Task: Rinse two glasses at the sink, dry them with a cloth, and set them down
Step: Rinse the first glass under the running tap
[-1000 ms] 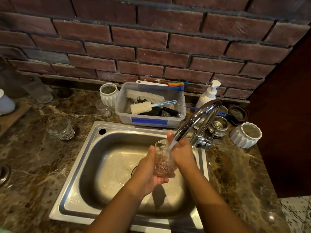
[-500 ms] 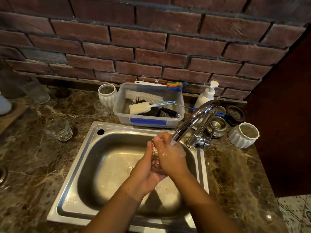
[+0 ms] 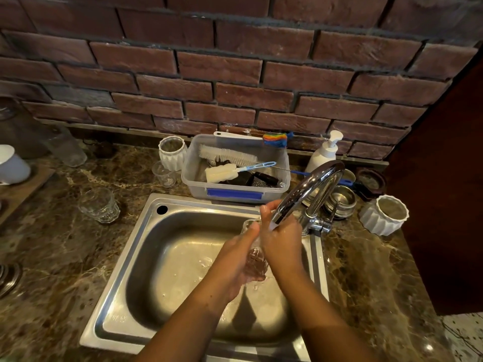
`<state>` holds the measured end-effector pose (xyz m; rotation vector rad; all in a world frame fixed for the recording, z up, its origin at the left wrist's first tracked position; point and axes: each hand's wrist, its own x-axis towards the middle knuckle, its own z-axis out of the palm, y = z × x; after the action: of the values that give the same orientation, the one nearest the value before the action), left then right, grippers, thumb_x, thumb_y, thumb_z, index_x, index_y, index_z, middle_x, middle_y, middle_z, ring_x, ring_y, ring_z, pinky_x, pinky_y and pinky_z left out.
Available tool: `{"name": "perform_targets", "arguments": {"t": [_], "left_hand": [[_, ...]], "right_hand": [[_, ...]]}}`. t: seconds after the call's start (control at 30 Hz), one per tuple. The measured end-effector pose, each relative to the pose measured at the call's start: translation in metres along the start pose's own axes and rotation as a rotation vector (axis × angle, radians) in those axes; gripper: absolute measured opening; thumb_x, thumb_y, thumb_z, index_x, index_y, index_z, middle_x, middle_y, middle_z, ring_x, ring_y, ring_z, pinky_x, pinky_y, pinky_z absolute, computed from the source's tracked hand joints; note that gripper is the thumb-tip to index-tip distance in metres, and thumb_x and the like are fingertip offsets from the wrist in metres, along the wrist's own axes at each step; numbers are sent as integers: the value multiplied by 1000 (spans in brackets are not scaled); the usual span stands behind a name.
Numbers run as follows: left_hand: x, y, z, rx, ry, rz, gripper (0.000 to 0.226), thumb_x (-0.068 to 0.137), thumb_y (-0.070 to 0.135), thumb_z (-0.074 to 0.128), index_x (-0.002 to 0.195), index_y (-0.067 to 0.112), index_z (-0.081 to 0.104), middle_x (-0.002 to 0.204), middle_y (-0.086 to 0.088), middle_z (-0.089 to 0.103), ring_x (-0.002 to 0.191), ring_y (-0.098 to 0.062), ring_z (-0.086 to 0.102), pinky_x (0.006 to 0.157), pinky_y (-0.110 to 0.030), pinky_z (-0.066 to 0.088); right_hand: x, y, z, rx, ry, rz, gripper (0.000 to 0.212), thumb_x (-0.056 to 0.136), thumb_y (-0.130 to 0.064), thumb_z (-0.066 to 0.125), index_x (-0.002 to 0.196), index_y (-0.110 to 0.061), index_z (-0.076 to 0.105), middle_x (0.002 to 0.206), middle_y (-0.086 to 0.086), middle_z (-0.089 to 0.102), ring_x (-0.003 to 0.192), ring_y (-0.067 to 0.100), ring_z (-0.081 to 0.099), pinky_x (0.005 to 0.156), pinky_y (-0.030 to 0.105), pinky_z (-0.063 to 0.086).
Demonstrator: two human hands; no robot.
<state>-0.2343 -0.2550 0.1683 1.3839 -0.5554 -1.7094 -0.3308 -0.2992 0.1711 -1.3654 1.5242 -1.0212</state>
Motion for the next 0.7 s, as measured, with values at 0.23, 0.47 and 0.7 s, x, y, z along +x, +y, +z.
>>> {"name": "perform_targets", "arguments": {"t": [0.23, 0.47, 0.7], "left_hand": [[-1, 2, -9, -280, 6, -134, 58, 92, 66, 52, 116, 21, 79, 114, -10, 78, 105, -23, 75, 78, -34, 62], [1, 3, -8, -495, -50, -104, 49, 90, 53, 58, 103, 13, 82, 116, -16, 76, 104, -26, 75, 75, -40, 64], [-4, -9, -13, -527, -67, -176, 62, 86, 58, 60, 107, 4, 80, 118, -21, 73, 91, -29, 72, 85, -38, 56]], "right_hand": [[-36, 7, 16, -319, -254, -92, 80, 83, -81, 21, 154, -48, 4, 161, 11, 24, 148, 28, 31, 112, 46, 42], [-11, -4, 5, -289, -293, -63, 43, 78, -81, 34, 108, -51, 40, 105, 2, 62, 98, 18, 62, 69, 21, 43], [10, 0, 3, 248, -126, 357, 19, 98, -30, 62, 98, -11, 61, 108, 26, 66, 101, 42, 64, 92, 51, 53]]}}
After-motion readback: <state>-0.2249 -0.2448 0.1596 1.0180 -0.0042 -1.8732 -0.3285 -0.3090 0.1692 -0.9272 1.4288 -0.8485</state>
